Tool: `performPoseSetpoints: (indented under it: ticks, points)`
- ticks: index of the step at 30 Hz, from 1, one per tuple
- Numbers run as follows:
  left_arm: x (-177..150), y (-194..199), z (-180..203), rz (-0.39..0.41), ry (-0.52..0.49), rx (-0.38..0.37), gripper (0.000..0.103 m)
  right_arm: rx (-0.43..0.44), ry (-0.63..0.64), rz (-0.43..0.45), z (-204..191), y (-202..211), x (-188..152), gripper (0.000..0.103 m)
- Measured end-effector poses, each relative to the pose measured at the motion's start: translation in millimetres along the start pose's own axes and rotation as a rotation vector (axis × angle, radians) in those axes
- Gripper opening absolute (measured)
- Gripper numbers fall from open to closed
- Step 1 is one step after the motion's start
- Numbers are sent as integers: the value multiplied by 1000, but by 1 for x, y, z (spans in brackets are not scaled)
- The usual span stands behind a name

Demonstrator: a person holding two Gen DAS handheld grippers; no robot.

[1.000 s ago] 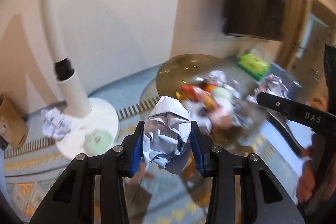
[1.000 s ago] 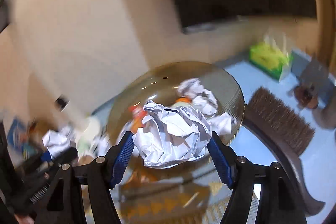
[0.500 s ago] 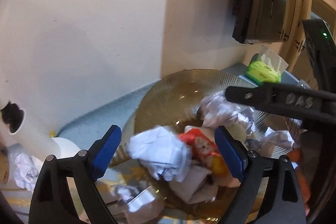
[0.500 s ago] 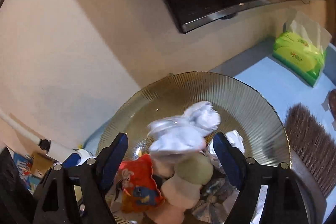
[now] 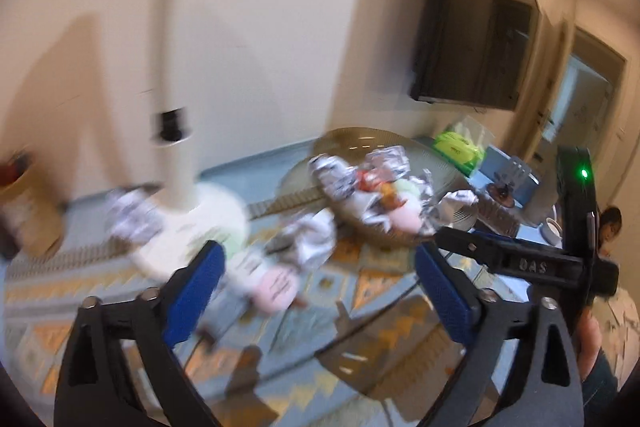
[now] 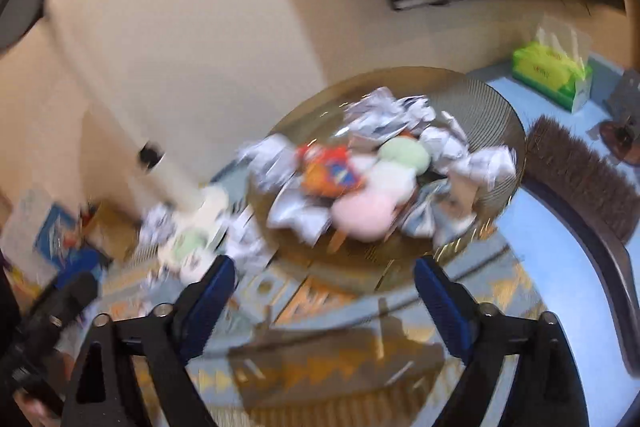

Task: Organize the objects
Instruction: 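Move both grippers back toward the gray paper and plush toys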

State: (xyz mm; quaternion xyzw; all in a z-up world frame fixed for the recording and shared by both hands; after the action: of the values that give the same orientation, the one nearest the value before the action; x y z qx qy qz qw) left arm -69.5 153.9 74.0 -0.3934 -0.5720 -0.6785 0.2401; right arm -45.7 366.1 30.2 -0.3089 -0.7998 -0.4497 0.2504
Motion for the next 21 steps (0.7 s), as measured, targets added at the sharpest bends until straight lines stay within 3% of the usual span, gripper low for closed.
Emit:
performPoseSetpoints:
  ticks: [4,9,12,14,18,21]
  points:
    - [-33,28,-40,23,16,130,102,58,123,-59,-42,-11,-35,95]
    - [-88,12,-85,-73,42,257,102,45,186,-135,-62,-52,-81,95]
    - [-115,-3,-101,-120,69,272,101,-34,261,-177,-68,-68,-95,95]
    - [-123,-7,-105,-127,89,285,101,-48,320,-137,-76,-65,-95,97]
    - [-120,-6,-99,-93,50,305,102,-77,322,-218,-73,-82,-102,99]
    - [-120,-3,-93,-88,14,310,102,-60,308,-204,-70,-79,-100,99]
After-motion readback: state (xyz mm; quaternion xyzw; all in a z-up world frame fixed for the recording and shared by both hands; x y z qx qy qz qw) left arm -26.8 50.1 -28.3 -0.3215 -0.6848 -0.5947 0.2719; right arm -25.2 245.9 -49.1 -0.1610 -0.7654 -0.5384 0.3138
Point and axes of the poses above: each gripper's, at about its wrist camera, not at the fingertips, and y roughly against the way its jaws point, z to its right, x to its top, the point moved 4 cm from there along -y, roughly the way its jaws point, and after that the axes turned 14 degrees about x, right-handed, at the moved point
